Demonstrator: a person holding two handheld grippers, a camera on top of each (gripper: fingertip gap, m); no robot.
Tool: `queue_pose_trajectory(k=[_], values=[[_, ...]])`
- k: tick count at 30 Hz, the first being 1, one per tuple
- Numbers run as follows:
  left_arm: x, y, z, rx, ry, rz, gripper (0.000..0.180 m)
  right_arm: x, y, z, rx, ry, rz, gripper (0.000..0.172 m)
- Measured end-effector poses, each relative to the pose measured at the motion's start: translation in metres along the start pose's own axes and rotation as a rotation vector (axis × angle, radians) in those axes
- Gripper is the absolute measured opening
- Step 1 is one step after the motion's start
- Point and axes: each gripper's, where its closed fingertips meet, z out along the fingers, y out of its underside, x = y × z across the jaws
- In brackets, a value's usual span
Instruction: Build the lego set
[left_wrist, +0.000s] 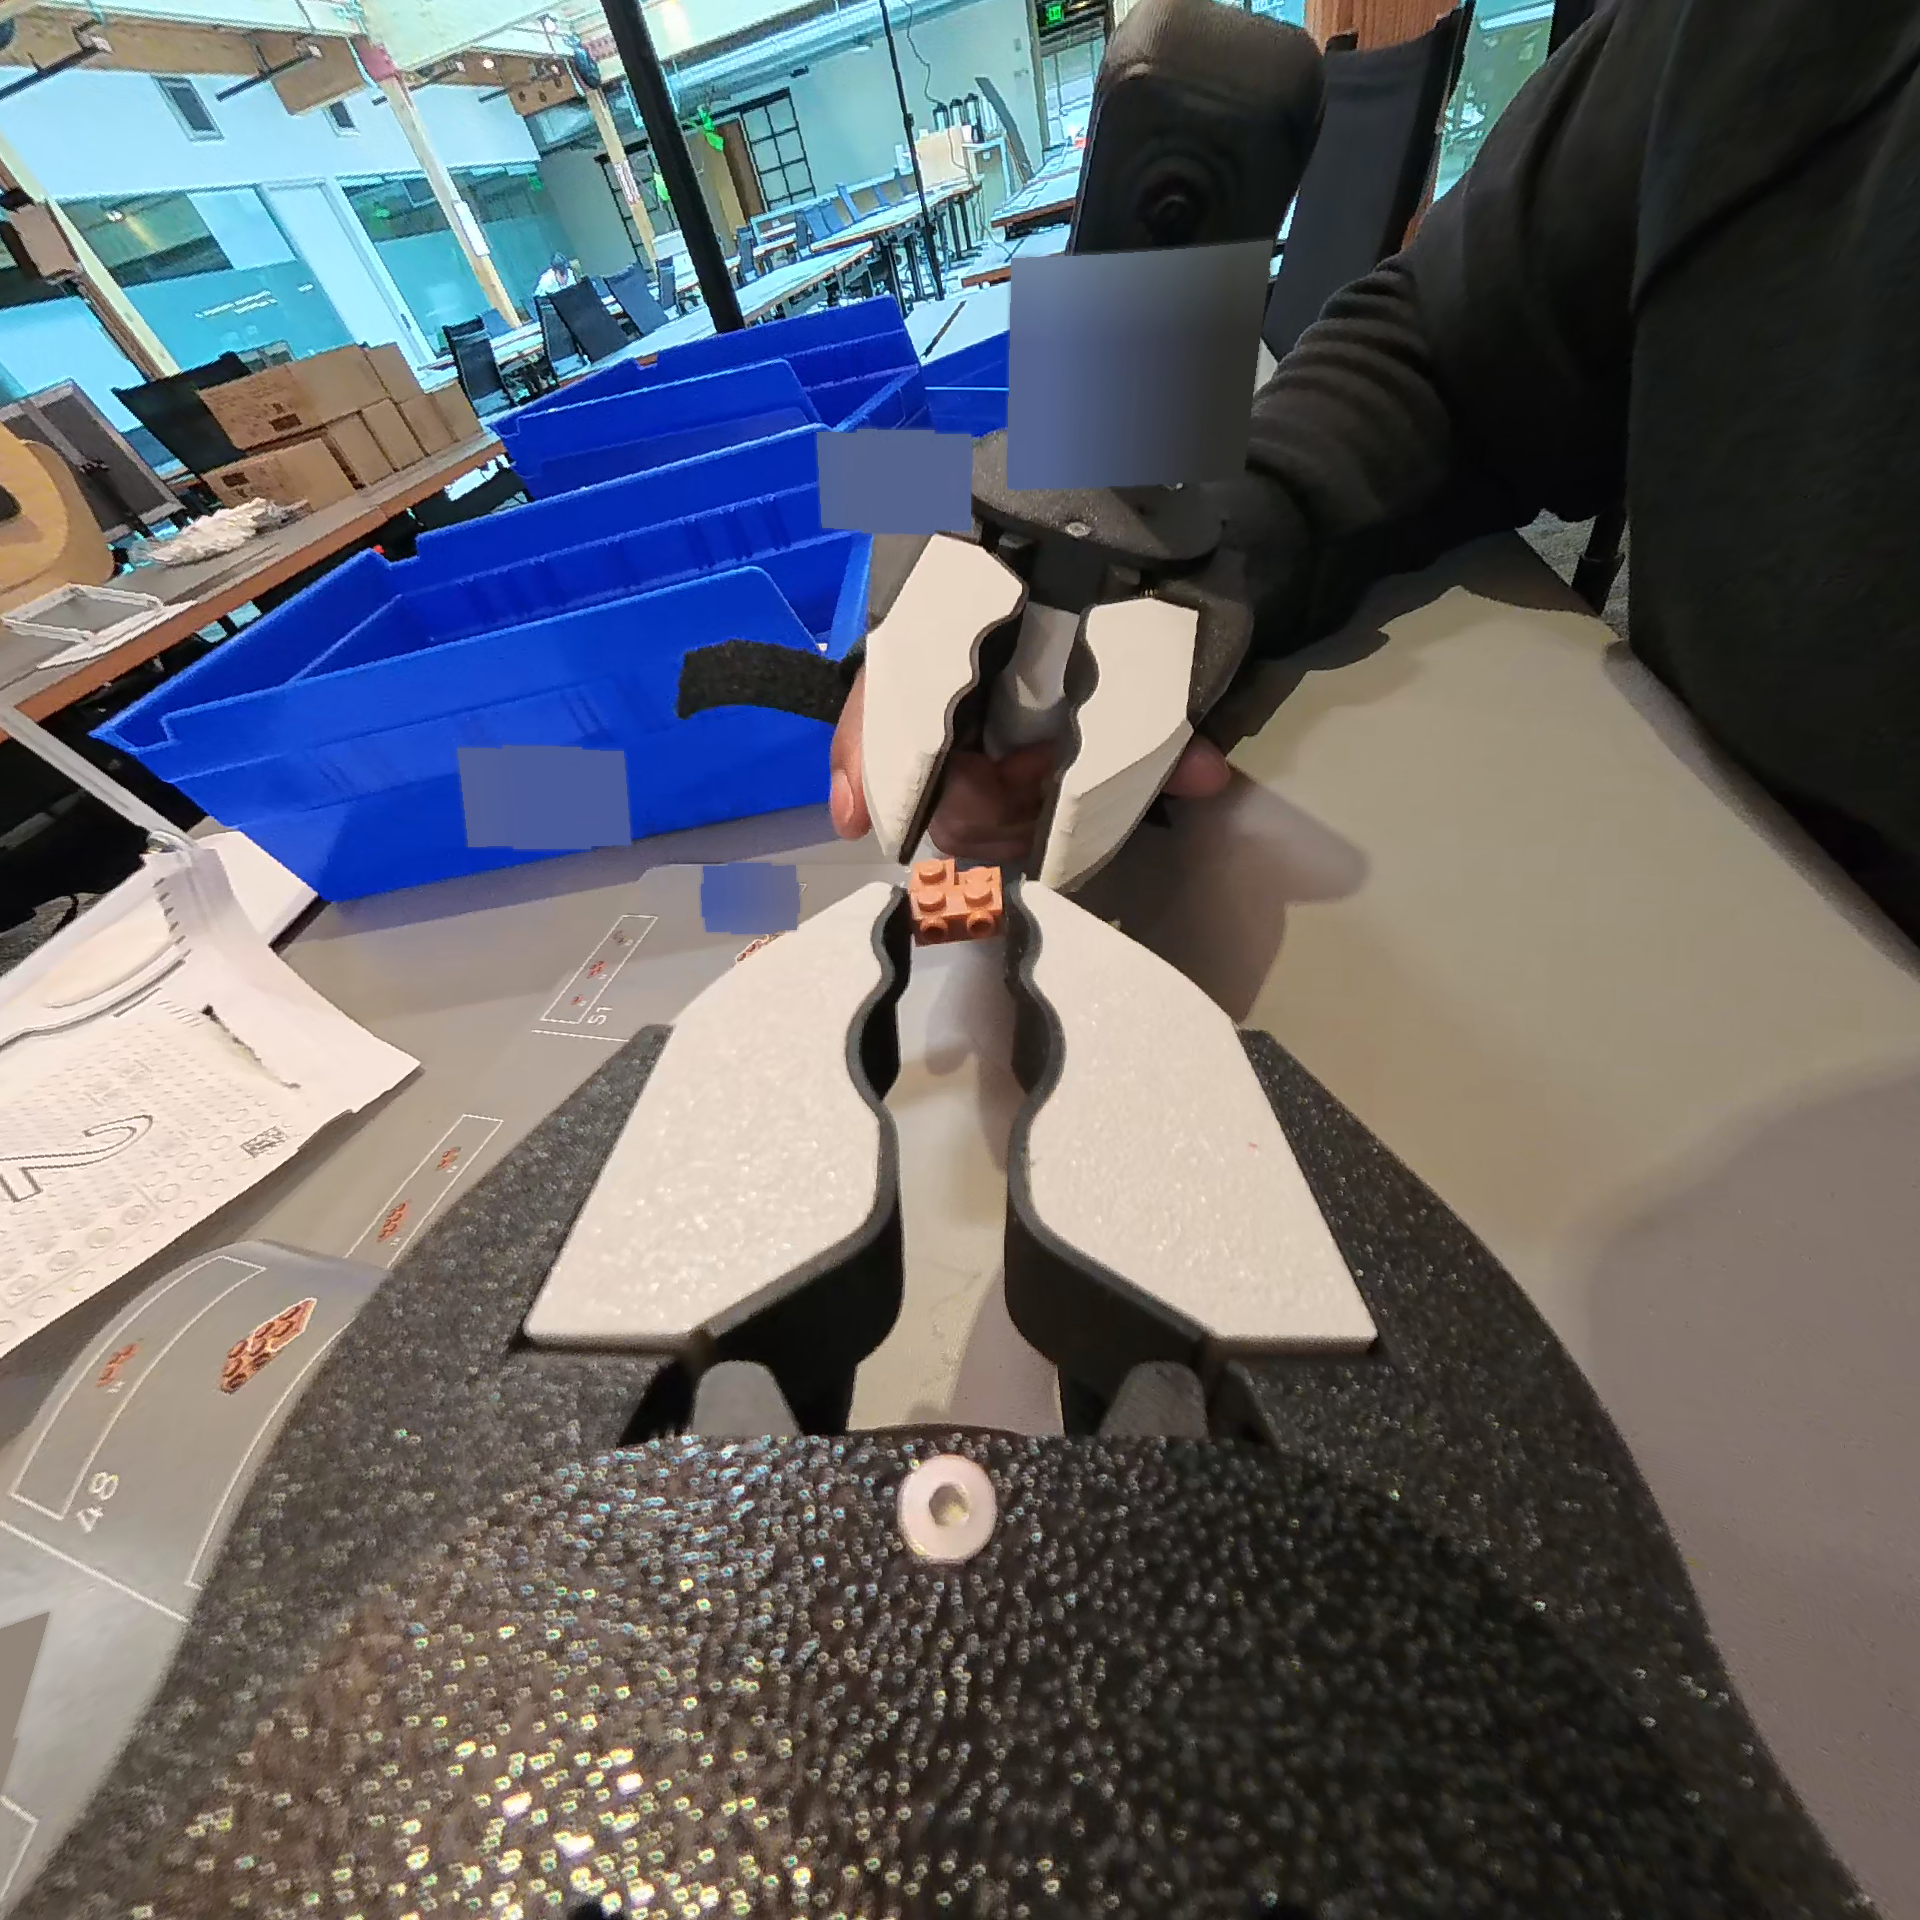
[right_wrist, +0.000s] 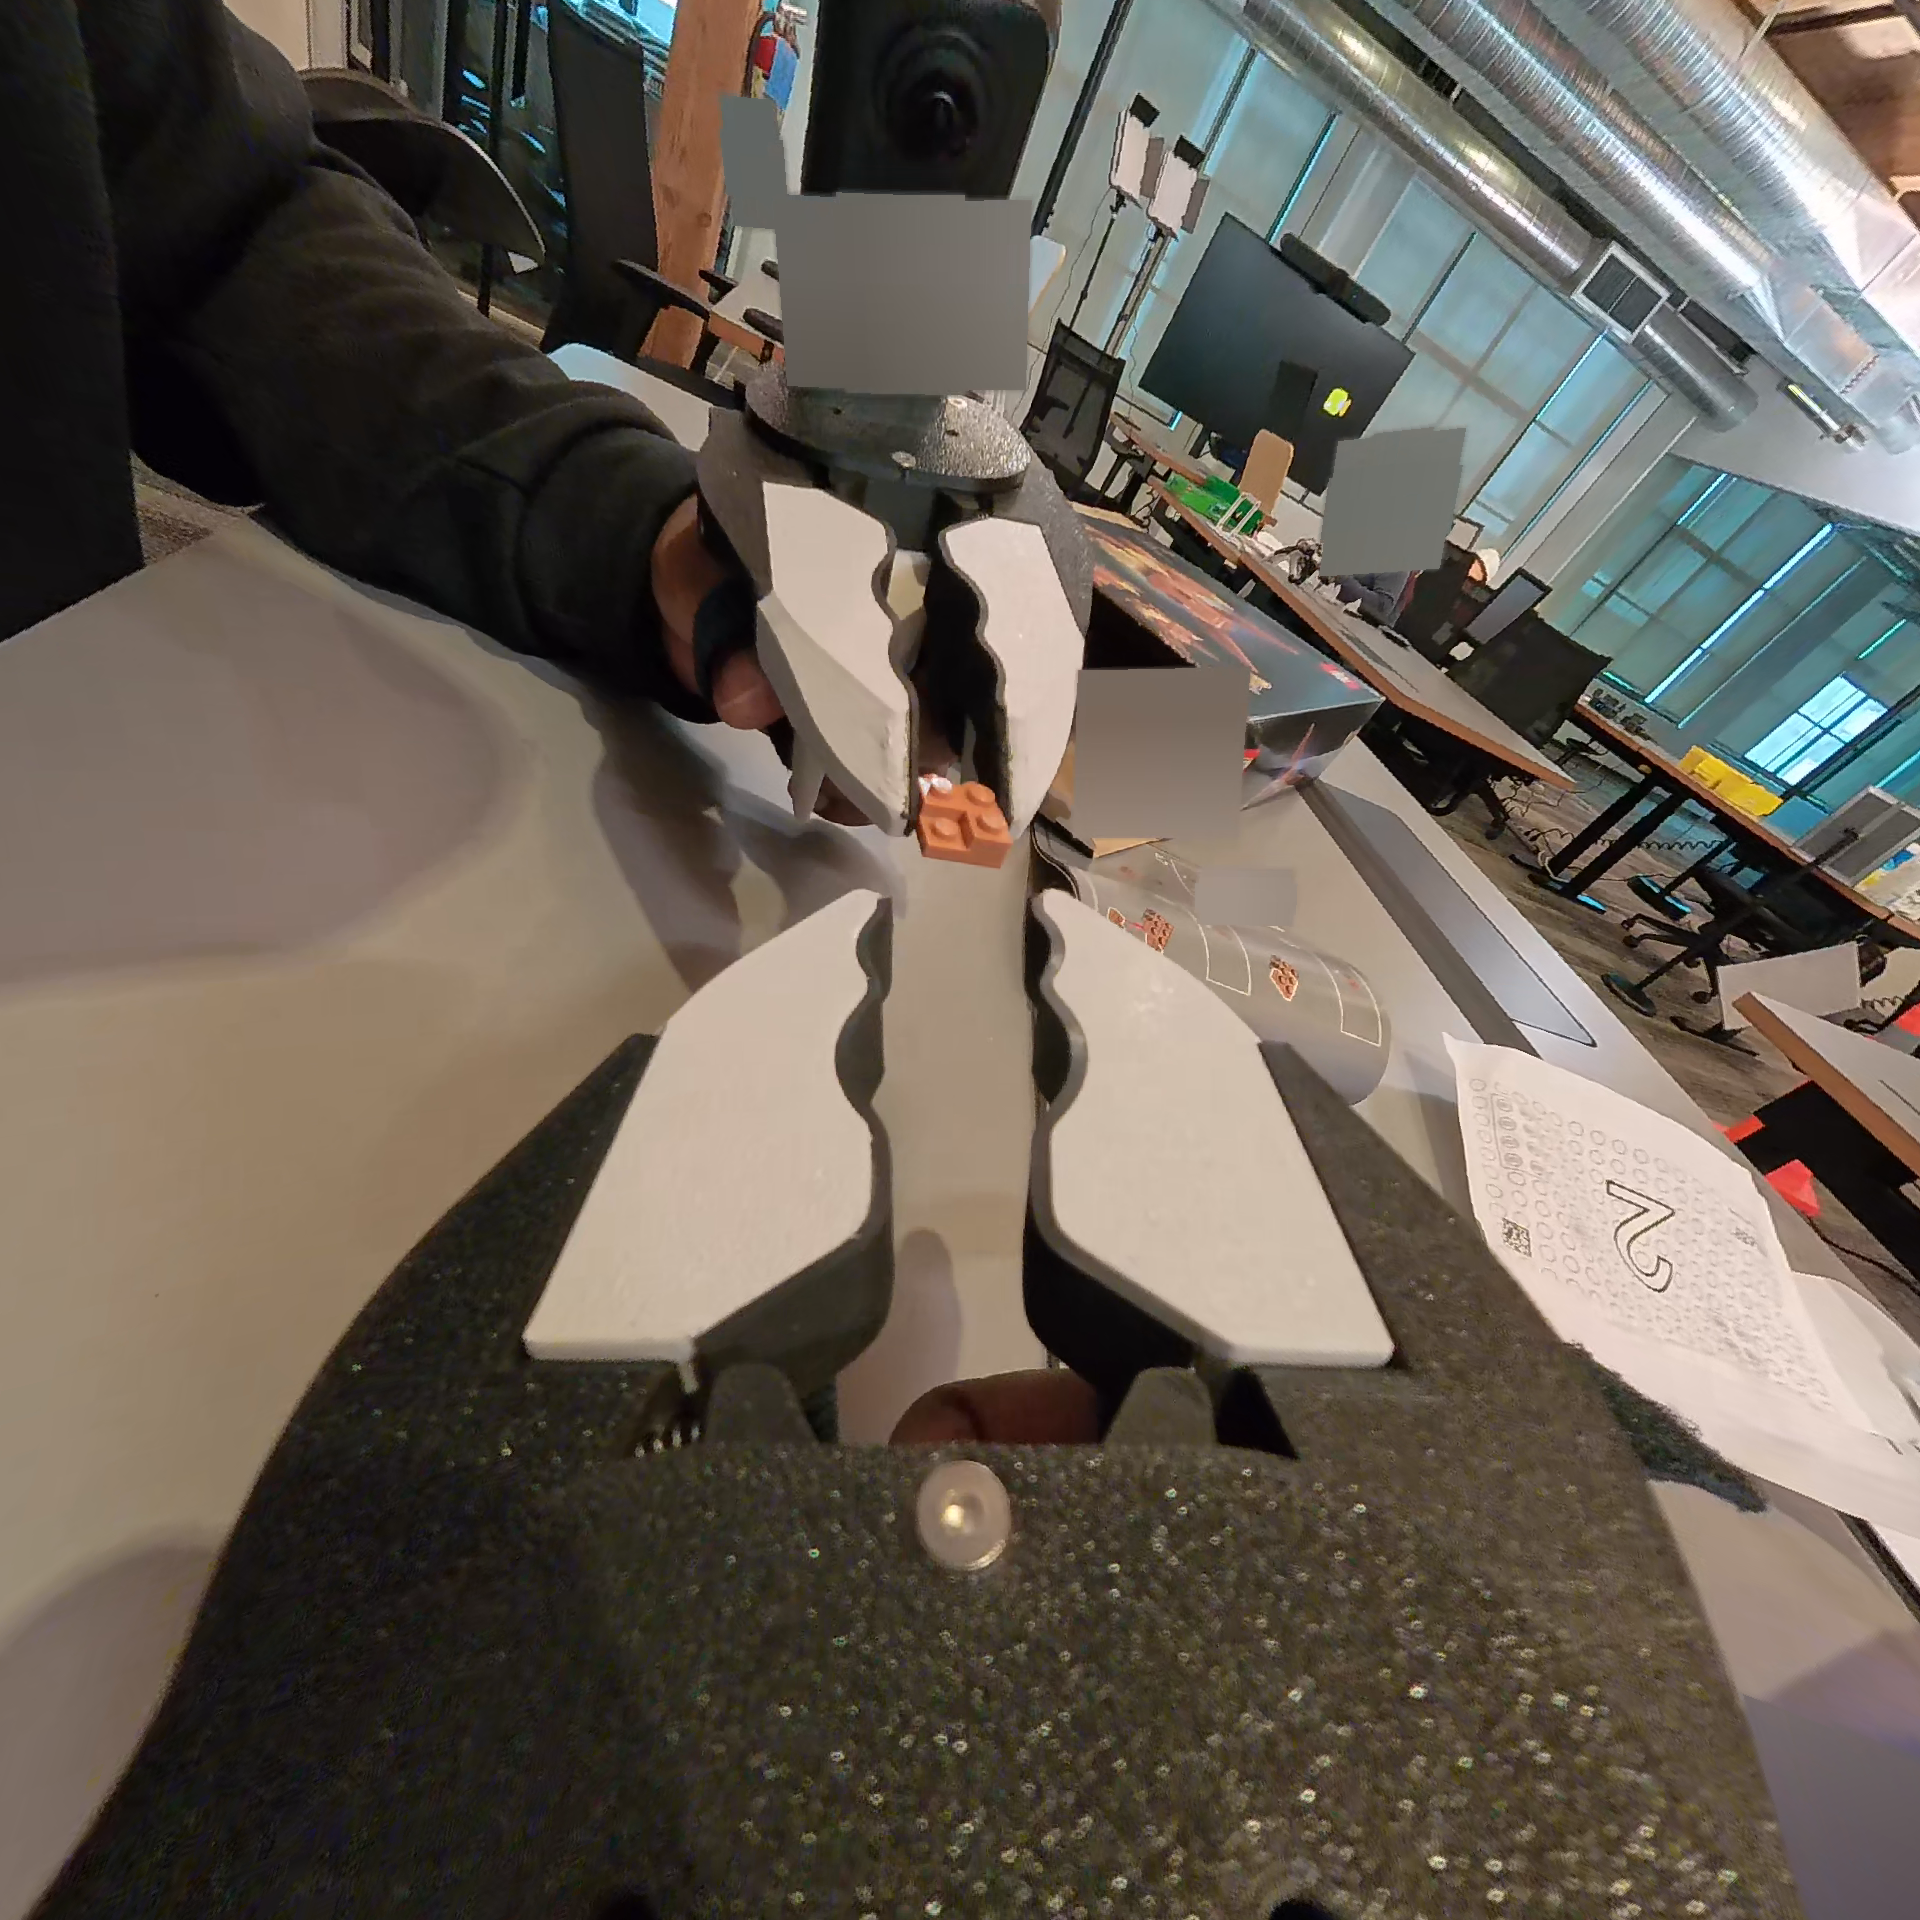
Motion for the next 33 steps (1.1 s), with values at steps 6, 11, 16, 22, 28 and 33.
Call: queue_pose_trajectory(k=[6,11,16,22,28,33], values=[[0.000,0.001,0.000,-0.004,0.001,-0.006,0.016,0.000,0.001,0.000,-0.002,0.000,-0.003,0.024],[0.001,0.003,0.001,-0.011,0.015,-0.024,0.016,0.000,0.001,0.000,-0.003,-0.002,0.006,0.025],[0.002,0.003,0.002,-0.019,0.011,0.000,0.016,-0.004,-0.002,0.000,0.007,-0.037,0.044,0.028],[0.006,0.005,0.003,-0.038,0.025,0.036,0.016,-0.010,-0.003,0.003,-0.003,-0.065,0.043,0.030],[0.011,0.005,0.004,-0.039,0.047,0.057,0.016,-0.013,-0.004,0.004,-0.011,-0.070,0.020,0.026],[0.014,0.004,0.004,-0.036,0.058,0.064,0.016,-0.014,-0.005,0.003,-0.007,-0.070,0.011,0.017]])
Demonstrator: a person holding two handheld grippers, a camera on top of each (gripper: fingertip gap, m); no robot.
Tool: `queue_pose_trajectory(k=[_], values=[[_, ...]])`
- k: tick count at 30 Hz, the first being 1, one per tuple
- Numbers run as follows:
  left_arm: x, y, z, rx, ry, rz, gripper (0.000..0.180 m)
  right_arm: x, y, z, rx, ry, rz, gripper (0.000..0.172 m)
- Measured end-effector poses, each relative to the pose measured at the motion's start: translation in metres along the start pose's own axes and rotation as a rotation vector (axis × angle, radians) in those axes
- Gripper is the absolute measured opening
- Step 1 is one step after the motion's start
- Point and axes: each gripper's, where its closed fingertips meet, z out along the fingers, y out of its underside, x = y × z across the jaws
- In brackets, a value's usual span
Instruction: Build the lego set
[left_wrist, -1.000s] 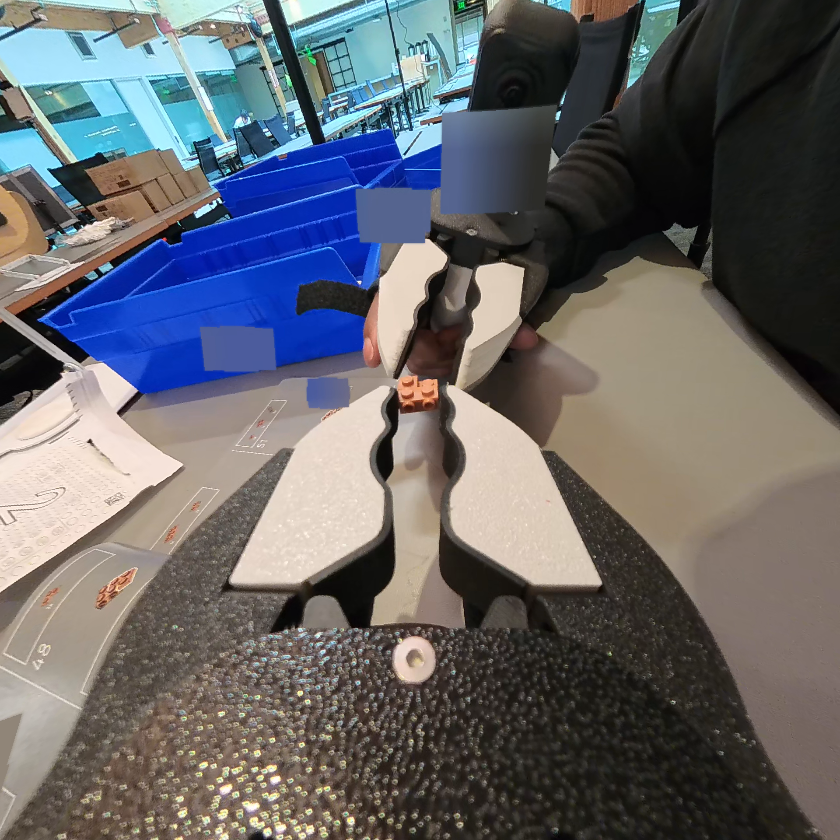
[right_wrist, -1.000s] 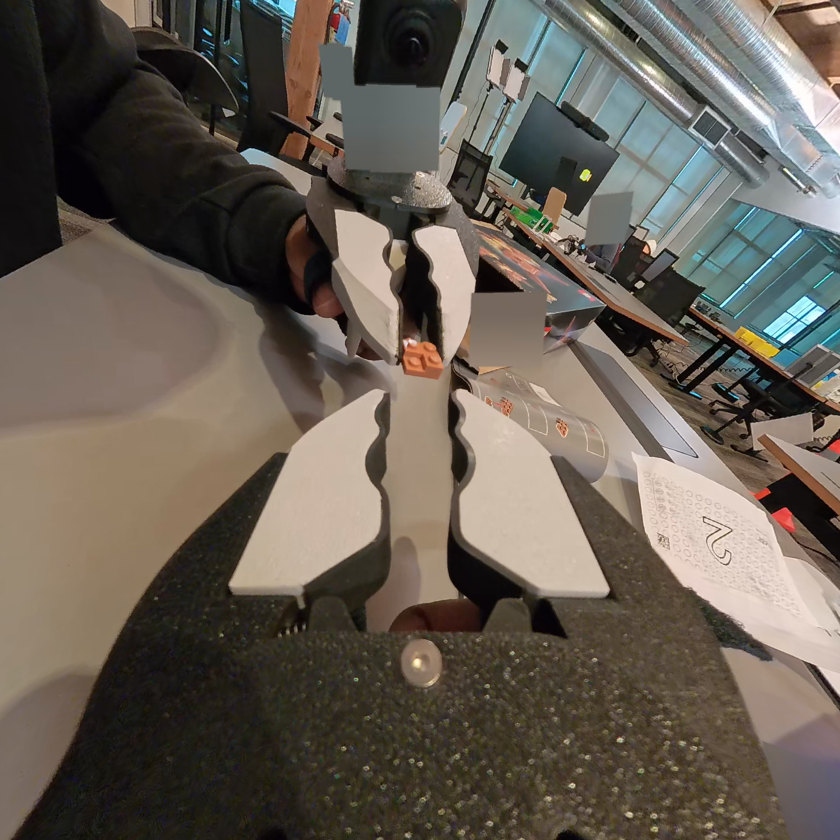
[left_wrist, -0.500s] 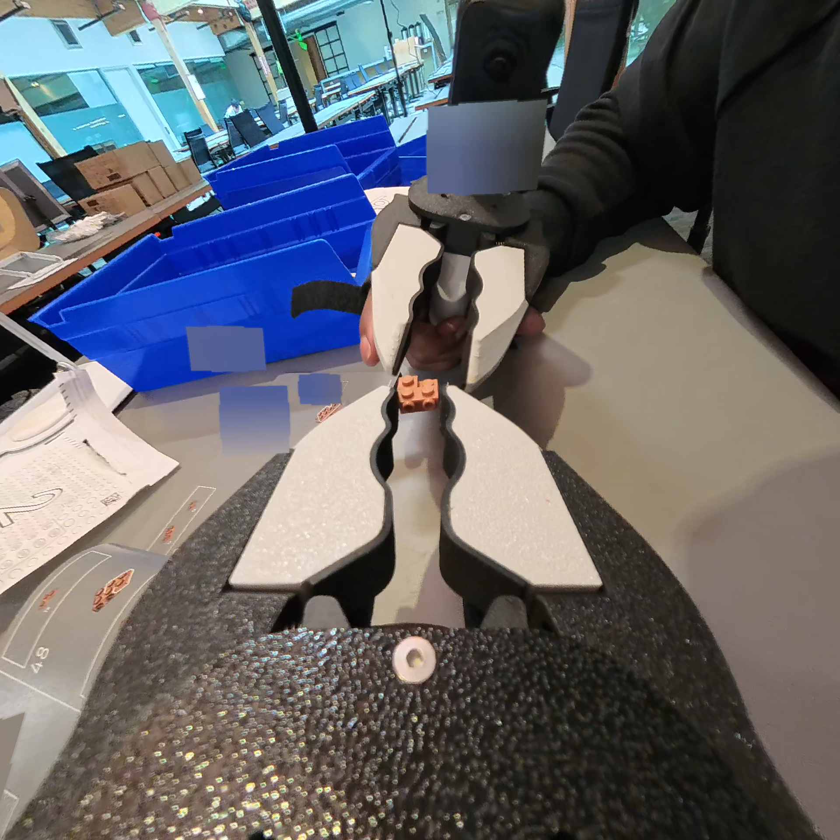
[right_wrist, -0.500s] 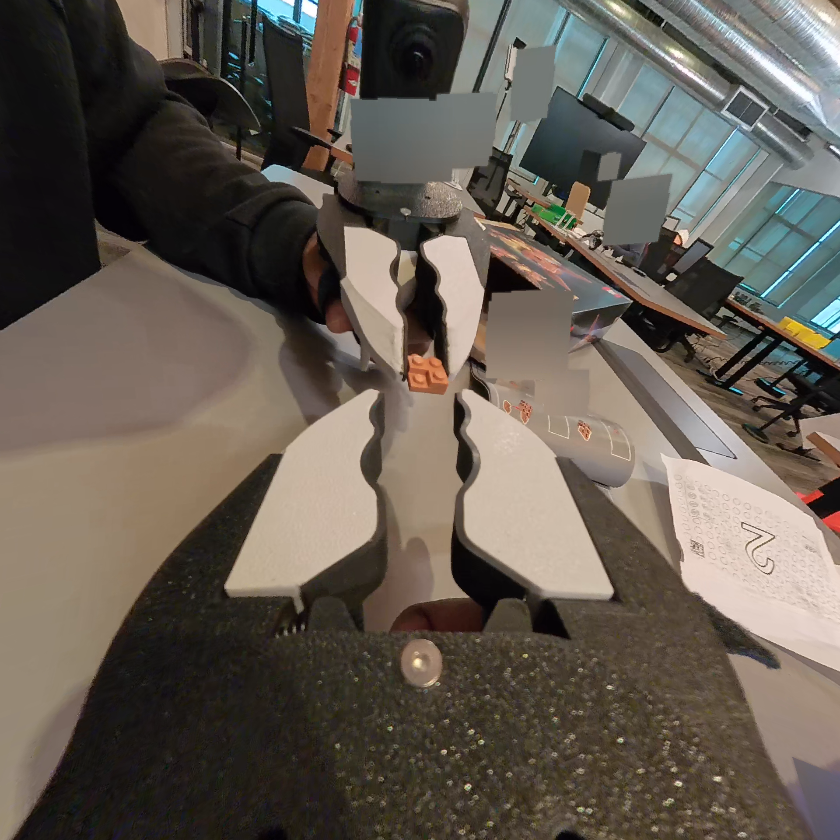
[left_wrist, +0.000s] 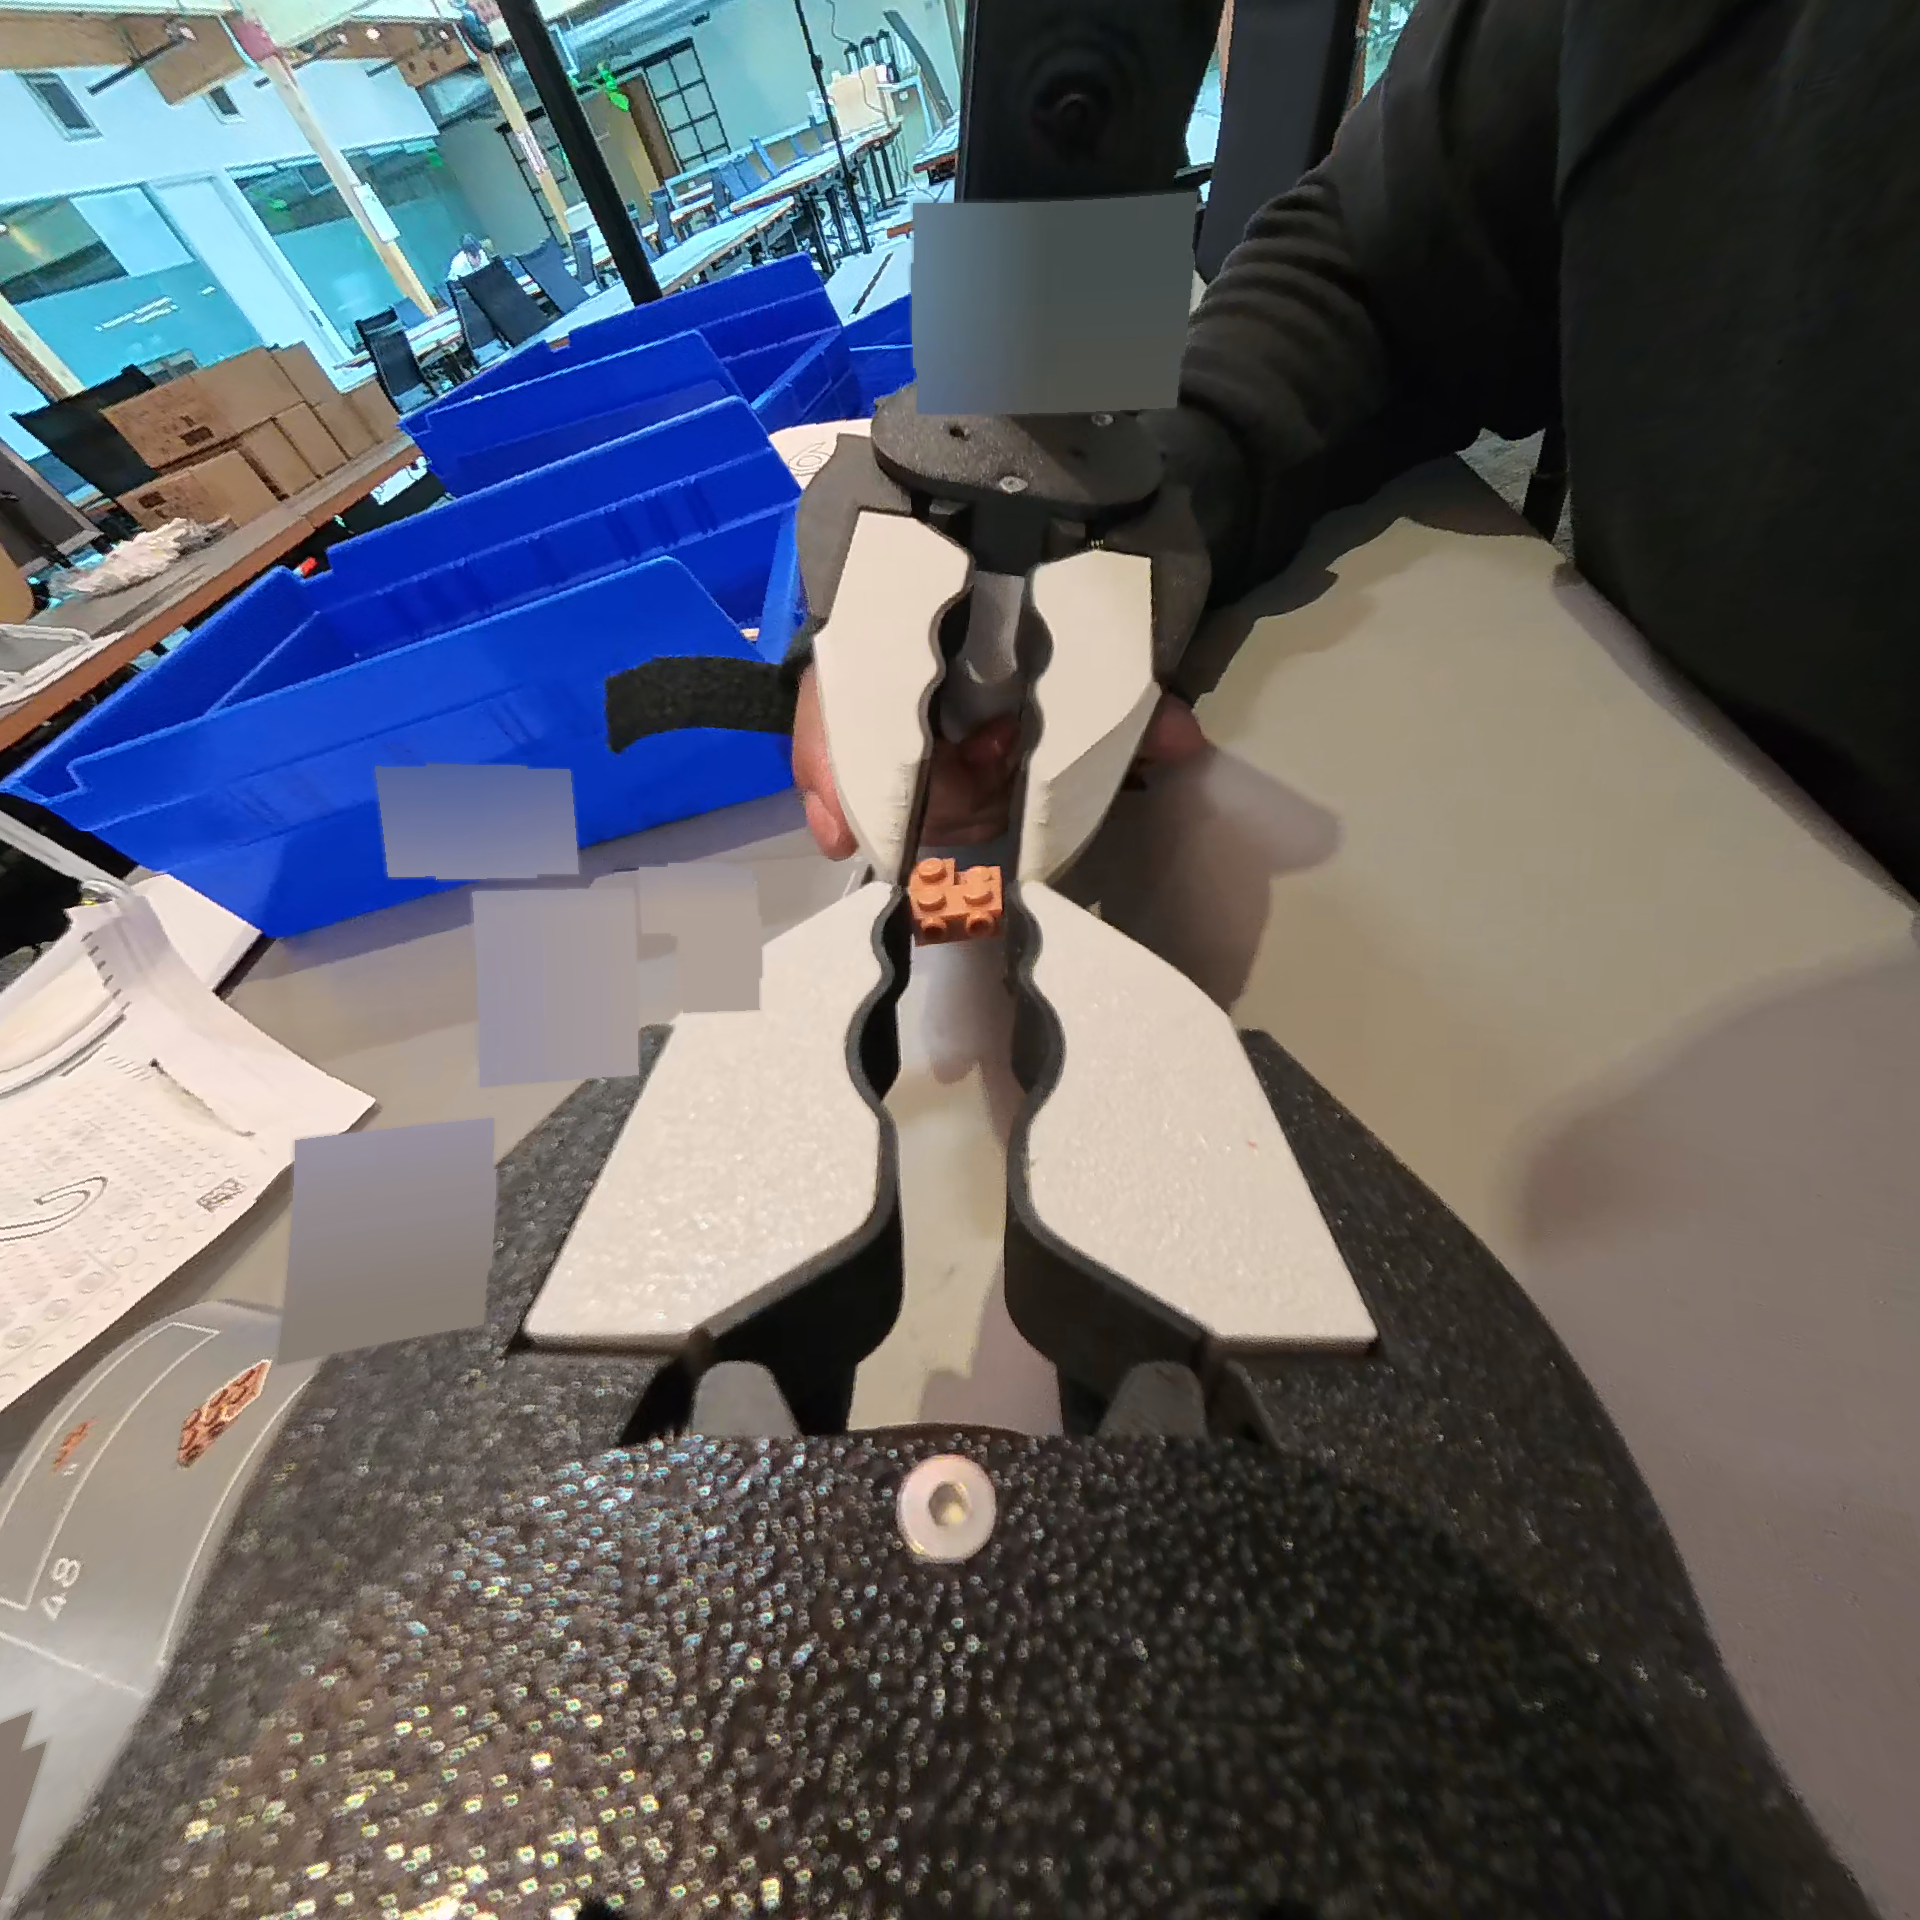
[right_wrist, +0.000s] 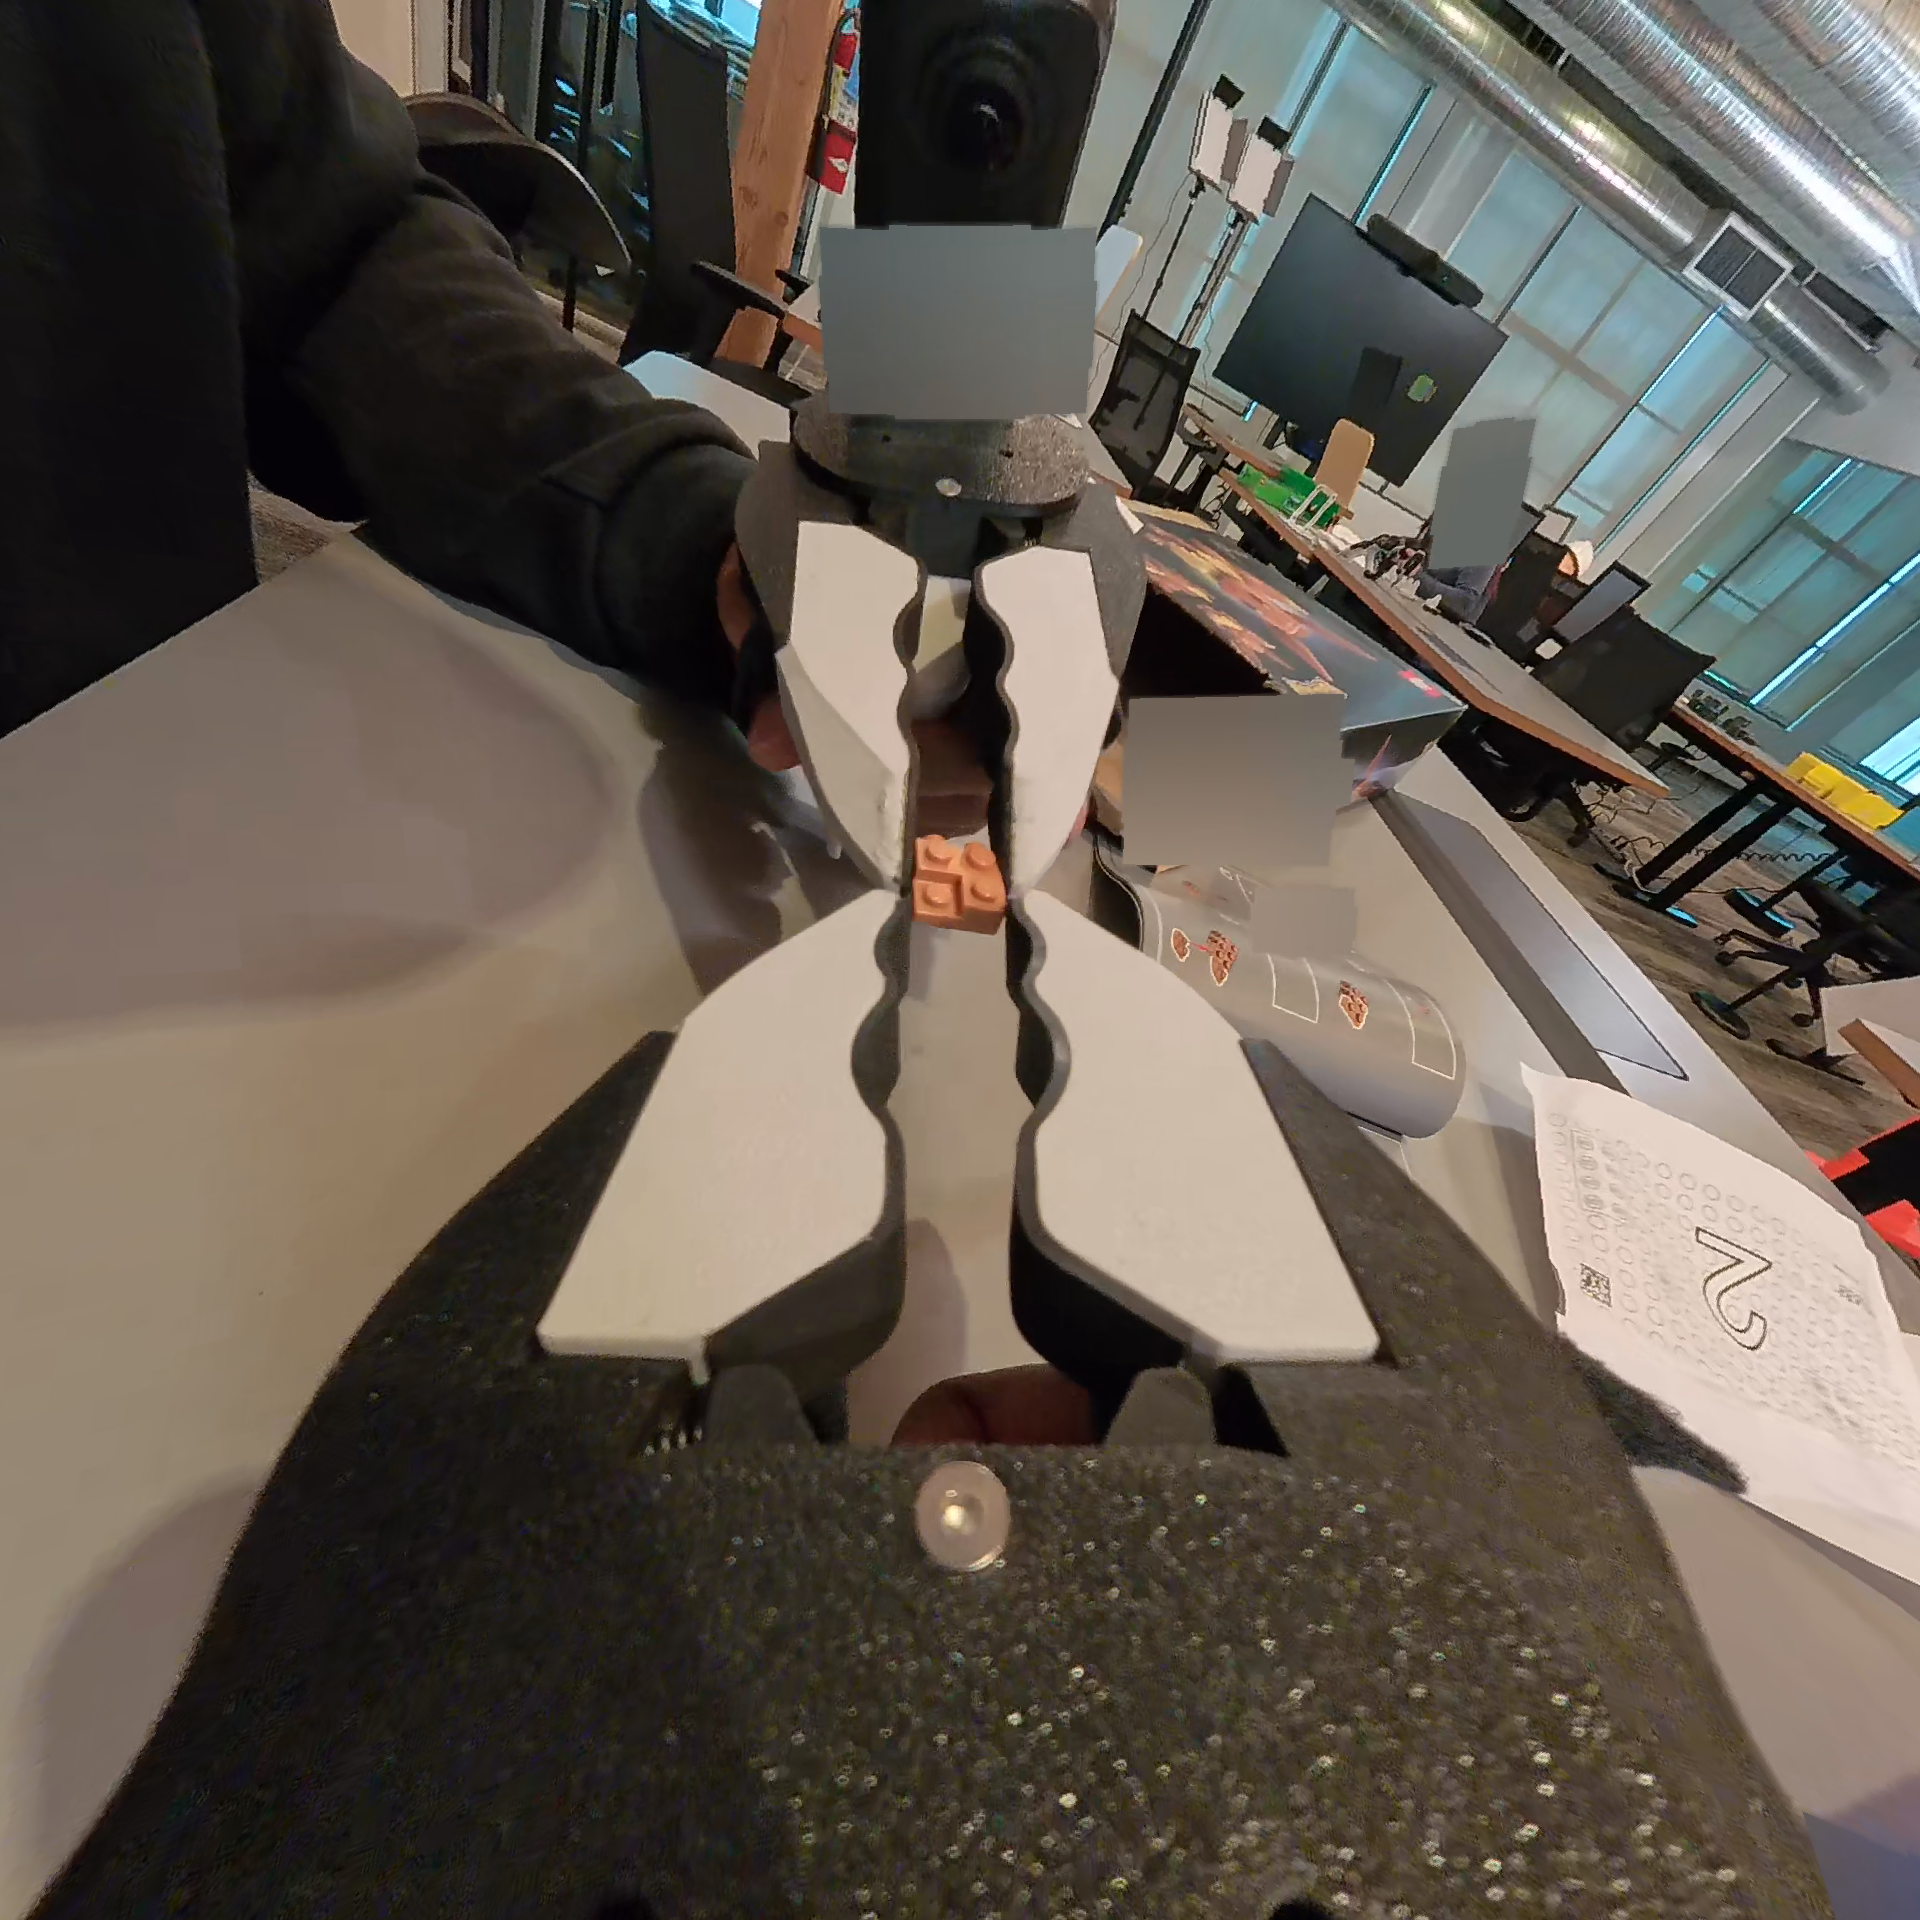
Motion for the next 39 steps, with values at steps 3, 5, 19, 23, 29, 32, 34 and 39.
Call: queue_pose_trajectory(k=[3,5,19,23,29,32,34,39], values=[[0.002,0.000,0.000,0.002,0.011,0.001,0.016,-0.002,-0.001,0.000,0.002,-0.010,-0.002,0.017],[0.005,0.000,0.001,0.003,0.027,-0.001,0.016,-0.005,-0.001,0.000,0.002,-0.026,0.003,0.017],[0.014,-0.003,0.002,0.034,0.101,-0.044,0.016,-0.014,-0.005,-0.002,0.024,-0.096,0.009,0.016],[0.014,0.000,0.003,0.024,0.129,-0.135,0.017,-0.012,-0.003,0.000,0.009,-0.057,-0.046,0.016],[0.007,0.007,0.002,-0.028,0.133,-0.277,0.034,0.007,-0.004,-0.003,-0.001,0.094,-0.161,0.016],[0.003,0.000,-0.002,0.029,0.164,-0.421,0.027,0.012,-0.003,-0.004,-0.026,0.165,-0.273,0.017],[0.000,-0.006,-0.004,0.075,0.196,-0.533,0.022,0.011,-0.002,-0.002,-0.048,0.189,-0.354,0.016],[-0.002,-0.001,-0.002,0.067,0.210,-0.635,0.018,0.007,0.001,0.002,-0.076,0.204,-0.456,0.017]])
